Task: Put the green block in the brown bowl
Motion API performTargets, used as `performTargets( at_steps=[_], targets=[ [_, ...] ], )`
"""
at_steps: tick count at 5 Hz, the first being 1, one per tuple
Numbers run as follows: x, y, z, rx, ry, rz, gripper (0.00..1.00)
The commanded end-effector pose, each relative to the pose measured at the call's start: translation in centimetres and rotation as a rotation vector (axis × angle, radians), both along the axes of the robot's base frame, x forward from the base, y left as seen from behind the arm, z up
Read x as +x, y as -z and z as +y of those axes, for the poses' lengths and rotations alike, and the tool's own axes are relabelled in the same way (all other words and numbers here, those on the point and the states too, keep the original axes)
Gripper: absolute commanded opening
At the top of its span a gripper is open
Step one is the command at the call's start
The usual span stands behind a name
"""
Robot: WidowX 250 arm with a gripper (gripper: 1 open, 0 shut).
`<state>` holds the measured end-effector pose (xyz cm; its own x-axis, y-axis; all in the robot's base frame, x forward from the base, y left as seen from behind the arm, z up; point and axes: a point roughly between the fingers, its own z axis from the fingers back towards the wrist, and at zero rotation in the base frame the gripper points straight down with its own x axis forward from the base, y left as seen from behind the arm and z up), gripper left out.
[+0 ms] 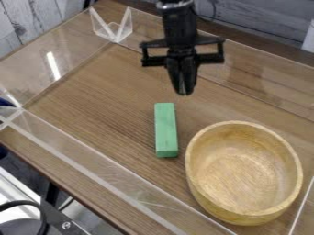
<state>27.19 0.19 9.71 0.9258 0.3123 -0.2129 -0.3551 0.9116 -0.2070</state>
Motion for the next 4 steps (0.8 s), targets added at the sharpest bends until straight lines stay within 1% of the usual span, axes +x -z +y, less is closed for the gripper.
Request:
performTargets(
  at_steps=[1,2,3,4],
  targets=[
    [-0.45,-0.57,0.77,0.04,-0.007,-0.024,1.0],
    [-1.24,-0.01,1.23,0.063,-0.015,-0.005,0.0],
    [-1.15,0.05,1.33,0.081,-0.024,-0.01,0.0],
    [-0.95,-0.33,1.33,0.092,-0.029,-0.022,0.0]
  ],
)
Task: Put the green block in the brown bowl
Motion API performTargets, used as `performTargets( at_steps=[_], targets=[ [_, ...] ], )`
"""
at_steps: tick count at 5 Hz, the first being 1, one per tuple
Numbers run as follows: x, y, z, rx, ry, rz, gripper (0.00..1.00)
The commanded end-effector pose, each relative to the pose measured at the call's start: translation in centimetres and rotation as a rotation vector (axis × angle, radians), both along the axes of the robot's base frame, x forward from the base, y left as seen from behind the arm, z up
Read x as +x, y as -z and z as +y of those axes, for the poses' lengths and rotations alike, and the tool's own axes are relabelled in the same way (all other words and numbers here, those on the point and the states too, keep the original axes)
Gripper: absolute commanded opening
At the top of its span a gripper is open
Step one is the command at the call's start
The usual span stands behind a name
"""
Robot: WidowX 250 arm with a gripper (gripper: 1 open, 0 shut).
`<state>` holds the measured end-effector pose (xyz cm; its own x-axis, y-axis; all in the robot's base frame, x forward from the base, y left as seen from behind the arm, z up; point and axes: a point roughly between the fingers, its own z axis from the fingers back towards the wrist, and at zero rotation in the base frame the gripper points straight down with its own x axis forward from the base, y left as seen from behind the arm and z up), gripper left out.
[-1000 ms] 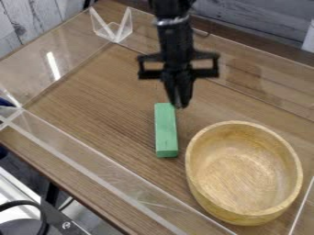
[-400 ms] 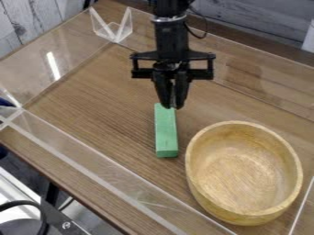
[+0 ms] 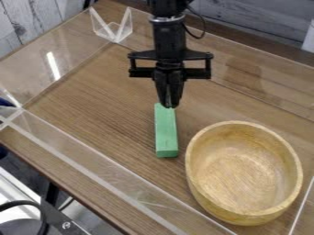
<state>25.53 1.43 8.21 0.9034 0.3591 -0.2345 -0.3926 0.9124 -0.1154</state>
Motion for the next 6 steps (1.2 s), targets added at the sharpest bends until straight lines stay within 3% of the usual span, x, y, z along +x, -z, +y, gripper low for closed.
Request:
performTargets(
  at_steps=[1,3,4,6],
  targets=[
    [1.1,-2.3,0.3,0.008,-0.02,-0.097,0.0],
    [2.0,-3.2,0.3,-0.013,-0.048,-0.125,0.0],
    [2.0,-2.7,0.7,-0.012,-0.069,-0.121,1.0],
    [1.1,-0.1,1.3,0.008,-0.067,-0.124,1.0]
  ],
)
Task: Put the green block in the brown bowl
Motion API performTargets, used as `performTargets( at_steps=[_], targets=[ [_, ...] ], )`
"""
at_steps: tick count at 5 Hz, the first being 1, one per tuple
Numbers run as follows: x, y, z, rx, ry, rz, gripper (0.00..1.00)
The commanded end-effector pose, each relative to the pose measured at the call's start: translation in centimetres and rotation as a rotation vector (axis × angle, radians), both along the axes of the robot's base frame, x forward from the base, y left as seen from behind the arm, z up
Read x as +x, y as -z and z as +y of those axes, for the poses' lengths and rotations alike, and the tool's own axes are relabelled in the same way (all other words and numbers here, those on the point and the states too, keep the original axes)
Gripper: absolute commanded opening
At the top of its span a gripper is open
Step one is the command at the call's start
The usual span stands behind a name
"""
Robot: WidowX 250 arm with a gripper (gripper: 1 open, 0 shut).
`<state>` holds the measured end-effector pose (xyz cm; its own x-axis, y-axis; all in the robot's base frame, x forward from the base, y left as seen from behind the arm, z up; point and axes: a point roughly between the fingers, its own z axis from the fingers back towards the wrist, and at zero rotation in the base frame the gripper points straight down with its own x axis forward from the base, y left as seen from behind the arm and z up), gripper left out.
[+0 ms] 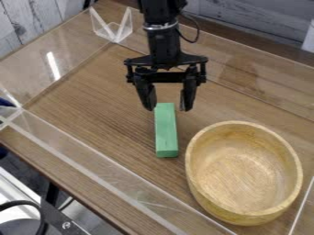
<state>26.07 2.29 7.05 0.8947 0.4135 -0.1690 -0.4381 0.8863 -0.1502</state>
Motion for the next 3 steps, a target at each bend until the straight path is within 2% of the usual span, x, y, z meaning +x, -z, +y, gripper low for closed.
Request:
performTargets(
  at_steps=[1,2,3],
  targets=[
    [0.27,-1.32,-0.15,0.026,-0.006,-0.02,1.0],
    [0.1,-1.43,-0.71,0.034,-0.006,0.006,1.0],
    [0.77,-0.93,-0.31,0.03,-0.031,-0.012,1.0]
  ],
)
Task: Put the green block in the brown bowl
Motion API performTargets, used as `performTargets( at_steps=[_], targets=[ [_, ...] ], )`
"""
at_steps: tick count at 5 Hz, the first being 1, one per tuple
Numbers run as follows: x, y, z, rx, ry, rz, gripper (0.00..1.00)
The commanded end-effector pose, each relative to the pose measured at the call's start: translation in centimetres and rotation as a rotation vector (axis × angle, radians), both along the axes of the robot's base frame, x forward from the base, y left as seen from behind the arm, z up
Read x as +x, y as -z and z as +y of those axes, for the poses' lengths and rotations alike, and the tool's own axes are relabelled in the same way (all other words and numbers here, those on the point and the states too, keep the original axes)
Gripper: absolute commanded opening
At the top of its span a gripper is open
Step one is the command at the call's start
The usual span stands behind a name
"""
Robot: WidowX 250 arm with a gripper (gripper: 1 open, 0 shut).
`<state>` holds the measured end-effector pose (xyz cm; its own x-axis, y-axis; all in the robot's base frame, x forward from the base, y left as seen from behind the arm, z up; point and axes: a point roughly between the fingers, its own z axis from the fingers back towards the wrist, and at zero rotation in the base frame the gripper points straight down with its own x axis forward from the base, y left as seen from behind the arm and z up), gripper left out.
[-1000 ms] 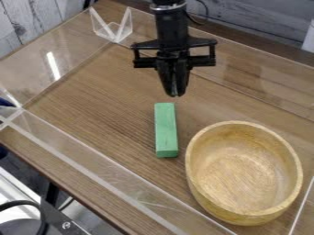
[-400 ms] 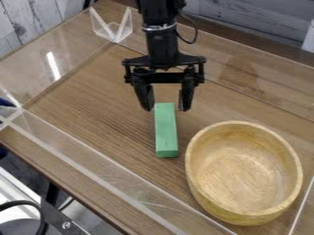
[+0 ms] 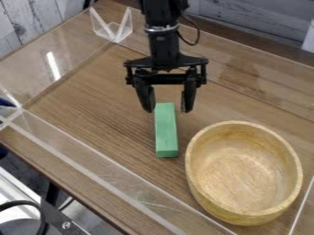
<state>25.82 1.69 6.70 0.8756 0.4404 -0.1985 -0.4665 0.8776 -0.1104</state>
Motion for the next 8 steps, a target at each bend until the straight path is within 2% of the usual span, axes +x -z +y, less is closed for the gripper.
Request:
performTargets(
  at_steps=[1,3,5,6,7,8],
  targets=[
    [1.7,-0.8,0.8,0.006,-0.034,-0.077,1.0],
    [1.2,1.2,1.8,-0.017,-0.043,-0.051,1.0],
    [0.9,3.8,1.8,0.035,0.004,-0.018,1.0],
    [1.2,3.5,2.3,0.036,-0.029,-0.018,0.0],
    [1.6,2.2,2.8,0.027,-0.056,-0.024,0.0],
    [1.7,1.6,2.7,0.01,-0.021,-0.054,0.0]
  ],
)
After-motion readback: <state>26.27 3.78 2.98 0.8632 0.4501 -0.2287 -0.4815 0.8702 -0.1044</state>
